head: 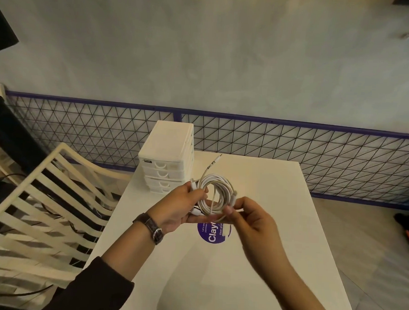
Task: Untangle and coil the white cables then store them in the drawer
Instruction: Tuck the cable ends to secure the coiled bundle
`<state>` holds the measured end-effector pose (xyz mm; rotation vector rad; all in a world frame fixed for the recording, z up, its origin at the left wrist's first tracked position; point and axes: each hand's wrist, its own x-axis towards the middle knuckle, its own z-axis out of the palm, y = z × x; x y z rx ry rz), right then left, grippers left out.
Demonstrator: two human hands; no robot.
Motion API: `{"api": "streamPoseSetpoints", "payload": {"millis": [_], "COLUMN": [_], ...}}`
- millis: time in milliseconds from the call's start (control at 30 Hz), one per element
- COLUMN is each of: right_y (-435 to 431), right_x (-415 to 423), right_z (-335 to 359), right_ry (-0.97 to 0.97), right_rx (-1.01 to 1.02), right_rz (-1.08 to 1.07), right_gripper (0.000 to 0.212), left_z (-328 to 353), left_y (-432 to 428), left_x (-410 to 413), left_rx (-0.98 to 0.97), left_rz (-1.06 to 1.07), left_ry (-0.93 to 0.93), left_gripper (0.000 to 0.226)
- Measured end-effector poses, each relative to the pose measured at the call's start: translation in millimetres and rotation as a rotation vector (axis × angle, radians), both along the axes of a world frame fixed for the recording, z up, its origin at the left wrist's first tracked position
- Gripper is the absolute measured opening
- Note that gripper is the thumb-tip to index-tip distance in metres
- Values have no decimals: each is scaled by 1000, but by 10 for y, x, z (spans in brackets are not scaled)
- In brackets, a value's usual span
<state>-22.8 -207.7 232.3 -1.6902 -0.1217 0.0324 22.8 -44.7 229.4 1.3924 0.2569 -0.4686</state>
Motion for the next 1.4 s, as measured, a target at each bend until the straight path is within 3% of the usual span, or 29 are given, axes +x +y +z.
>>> {"api": "streamPoseSetpoints", "payload": {"millis": [100, 267, 467, 533, 667, 833, 967, 1133, 1267, 1400], "right_y": [145, 174, 3, -70, -158, -142, -106, -15, -11, -68], "right_x": [-121, -140, 22, 187, 540, 966, 1152, 965, 692, 505], "right_z": [31, 94, 345, 459, 555, 518, 247, -279, -474, -496], "right_ry": [-31, -84, -173, -156, -53, 53, 218, 464, 462, 450], "right_rx": [-30, -51, 143, 237, 303, 186, 284, 411, 461, 439], "right_rz": [47, 48, 63, 90, 207, 368, 368, 322, 313, 383], "right_gripper": [18, 18, 15, 9, 15, 12, 7, 19, 41, 25], "left_z": [-31, -86, -91, -99, -51, 69, 157, 193, 180, 124], "left_y": [-82, -102, 9, 14, -3, -17, -9, 36, 52, 45], "left_x": [-9, -41, -78, -112, -177, -257, -294, -308, -271, -235], "left_rx": [111, 125, 107, 140, 215, 329, 201, 66, -54, -69], "left_rz": [-2, 5, -118, -146, -222, -401, -354, -229, -82, -14], "left_ry": [-59, -97, -36, -36, -72, -163, -196, -238, -179, -143], "left_gripper": [11, 35, 34, 30, 28, 33, 32, 30, 31, 34]}}
